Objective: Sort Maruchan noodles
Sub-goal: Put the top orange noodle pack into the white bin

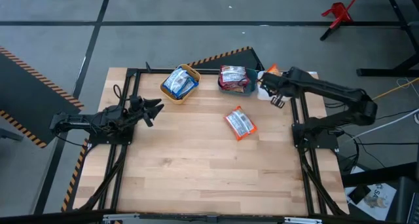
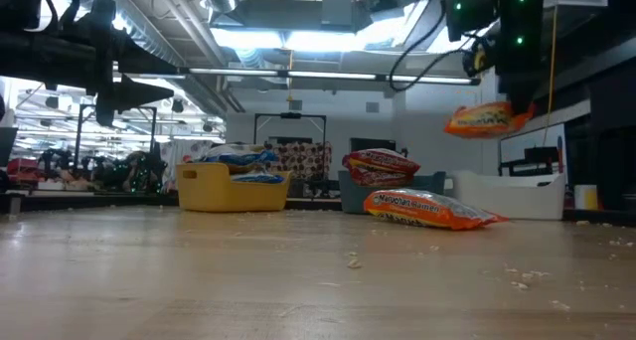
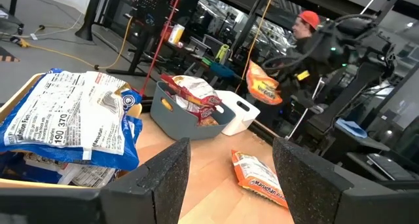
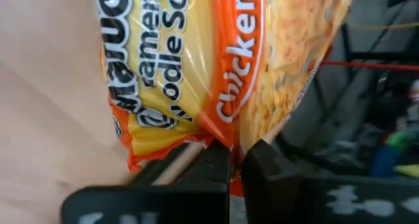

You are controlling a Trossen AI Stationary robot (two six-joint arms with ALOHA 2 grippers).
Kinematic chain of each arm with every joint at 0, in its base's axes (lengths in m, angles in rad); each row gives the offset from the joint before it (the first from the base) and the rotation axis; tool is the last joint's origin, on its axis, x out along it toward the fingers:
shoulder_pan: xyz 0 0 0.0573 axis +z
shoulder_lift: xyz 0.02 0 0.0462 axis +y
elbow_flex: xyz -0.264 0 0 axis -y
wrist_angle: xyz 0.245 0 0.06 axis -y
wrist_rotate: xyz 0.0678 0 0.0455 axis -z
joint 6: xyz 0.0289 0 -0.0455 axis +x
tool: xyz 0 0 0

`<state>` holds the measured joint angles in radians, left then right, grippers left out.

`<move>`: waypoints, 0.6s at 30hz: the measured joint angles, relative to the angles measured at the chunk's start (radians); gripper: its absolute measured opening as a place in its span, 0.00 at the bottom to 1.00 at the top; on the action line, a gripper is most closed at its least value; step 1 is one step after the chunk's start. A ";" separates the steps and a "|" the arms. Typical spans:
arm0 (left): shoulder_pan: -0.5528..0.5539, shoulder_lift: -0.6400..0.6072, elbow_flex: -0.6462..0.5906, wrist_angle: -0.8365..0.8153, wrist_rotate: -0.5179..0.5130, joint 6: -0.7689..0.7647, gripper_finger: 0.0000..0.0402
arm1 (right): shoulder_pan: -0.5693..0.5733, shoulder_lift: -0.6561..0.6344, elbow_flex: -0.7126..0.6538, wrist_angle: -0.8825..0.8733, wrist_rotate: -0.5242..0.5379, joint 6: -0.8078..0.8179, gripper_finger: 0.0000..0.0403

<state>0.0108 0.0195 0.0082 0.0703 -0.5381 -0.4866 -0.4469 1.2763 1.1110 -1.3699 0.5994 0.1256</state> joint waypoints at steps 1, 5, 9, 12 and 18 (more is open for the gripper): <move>0.000 0.000 0.000 0.000 0.000 0.000 0.53 | -0.021 0.004 -0.005 0.010 0.019 -0.047 0.00; 0.000 0.000 0.000 0.000 0.000 0.000 0.53 | -0.092 0.023 -0.025 0.062 0.047 -0.198 0.00; 0.000 0.000 0.000 0.000 0.000 0.018 0.53 | -0.138 0.049 -0.049 0.119 0.072 -0.291 0.00; 0.000 0.000 0.000 0.000 0.000 0.024 0.53 | -0.162 0.080 -0.060 0.141 0.090 -0.311 0.00; 0.000 0.000 0.000 0.000 0.000 0.026 0.53 | -0.172 0.163 -0.060 0.153 0.119 -0.357 0.00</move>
<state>0.0107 0.0193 0.0082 0.0704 -0.5381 -0.4606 -0.6186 1.4392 1.0508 -1.2171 0.7181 -0.2313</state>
